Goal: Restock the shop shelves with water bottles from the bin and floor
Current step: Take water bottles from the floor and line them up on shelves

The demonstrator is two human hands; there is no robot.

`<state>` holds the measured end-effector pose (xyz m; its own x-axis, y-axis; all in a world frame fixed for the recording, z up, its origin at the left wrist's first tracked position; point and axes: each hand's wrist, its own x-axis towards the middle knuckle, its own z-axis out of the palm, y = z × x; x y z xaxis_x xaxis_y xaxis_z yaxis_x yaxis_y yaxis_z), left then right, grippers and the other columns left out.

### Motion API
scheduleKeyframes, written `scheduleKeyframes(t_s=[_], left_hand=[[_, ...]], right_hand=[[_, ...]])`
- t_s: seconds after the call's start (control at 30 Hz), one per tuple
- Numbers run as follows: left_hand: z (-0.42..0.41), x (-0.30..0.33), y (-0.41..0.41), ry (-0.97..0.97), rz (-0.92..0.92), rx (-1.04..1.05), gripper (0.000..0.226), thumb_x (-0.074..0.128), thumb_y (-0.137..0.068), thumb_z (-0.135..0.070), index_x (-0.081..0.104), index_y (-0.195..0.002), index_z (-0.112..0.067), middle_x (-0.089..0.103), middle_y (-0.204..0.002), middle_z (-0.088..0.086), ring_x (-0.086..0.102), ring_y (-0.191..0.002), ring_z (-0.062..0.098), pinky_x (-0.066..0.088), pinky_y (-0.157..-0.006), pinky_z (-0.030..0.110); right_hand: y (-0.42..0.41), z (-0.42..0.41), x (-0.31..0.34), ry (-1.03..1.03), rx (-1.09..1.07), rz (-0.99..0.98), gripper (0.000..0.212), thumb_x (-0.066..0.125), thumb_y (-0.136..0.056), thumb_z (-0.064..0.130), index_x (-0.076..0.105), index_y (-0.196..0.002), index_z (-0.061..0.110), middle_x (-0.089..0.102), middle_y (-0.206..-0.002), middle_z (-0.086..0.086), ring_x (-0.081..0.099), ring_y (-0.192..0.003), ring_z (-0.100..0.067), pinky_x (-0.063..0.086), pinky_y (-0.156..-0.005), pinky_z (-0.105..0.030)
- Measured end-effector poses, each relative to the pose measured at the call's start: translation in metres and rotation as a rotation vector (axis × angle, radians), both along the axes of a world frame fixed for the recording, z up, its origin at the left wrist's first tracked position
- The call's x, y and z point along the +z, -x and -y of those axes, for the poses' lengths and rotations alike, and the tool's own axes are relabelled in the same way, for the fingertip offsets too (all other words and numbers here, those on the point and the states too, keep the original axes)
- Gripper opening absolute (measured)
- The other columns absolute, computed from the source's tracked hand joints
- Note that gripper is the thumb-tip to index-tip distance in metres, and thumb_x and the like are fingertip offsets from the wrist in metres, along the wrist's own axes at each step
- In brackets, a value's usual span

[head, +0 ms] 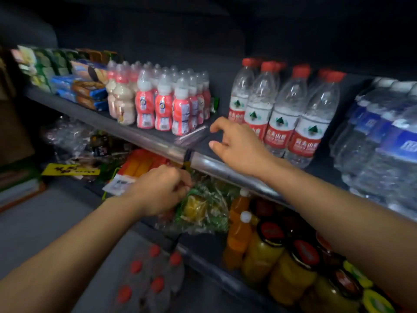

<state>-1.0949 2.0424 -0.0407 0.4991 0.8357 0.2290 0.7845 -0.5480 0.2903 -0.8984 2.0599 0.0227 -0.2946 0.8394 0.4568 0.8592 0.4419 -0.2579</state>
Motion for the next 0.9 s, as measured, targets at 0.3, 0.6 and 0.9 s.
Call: scheduleKeyframes(t_s=[0.3,0.6,0.9], left_hand=[[0.055,-0.131,0.051,0.258,-0.041,0.096,0.013,0.053,-0.087,-0.018,0.065,-0.088,-0.012,0.068,-0.089,0.010,0.061,-0.087,0.029,0.046,-0.077,0.040],[0.107,-0.263,0.065,0.568,-0.098,0.224,0.014,0.052,-0.088,-0.021,0.064,-0.092,-0.016,0.067,-0.105,0.009,0.061,-0.101,0.030,0.046,-0.079,0.032],[0.128,-0.330,0.066,0.717,-0.148,0.247,0.022,0.052,-0.091,-0.025,0.067,-0.107,-0.020,0.066,-0.115,0.005,0.060,-0.108,0.027,0.046,-0.088,0.030]], right_hand=[[0.075,0.047,-0.183,0.446,0.141,0.028,0.023,0.060,-0.089,0.024,0.054,-0.111,0.018,0.063,-0.090,-0.015,0.060,-0.086,-0.035,0.049,-0.069,-0.037],[0.100,0.061,-0.298,0.588,0.186,0.348,0.039,0.053,-0.091,0.029,0.043,-0.126,0.015,0.061,-0.116,-0.017,0.058,-0.107,-0.038,0.045,-0.075,-0.039],[0.102,0.054,-0.345,0.619,0.215,0.347,0.039,0.054,-0.092,0.028,0.039,-0.125,0.015,0.063,-0.113,-0.017,0.060,-0.102,-0.038,0.034,-0.065,-0.035]])
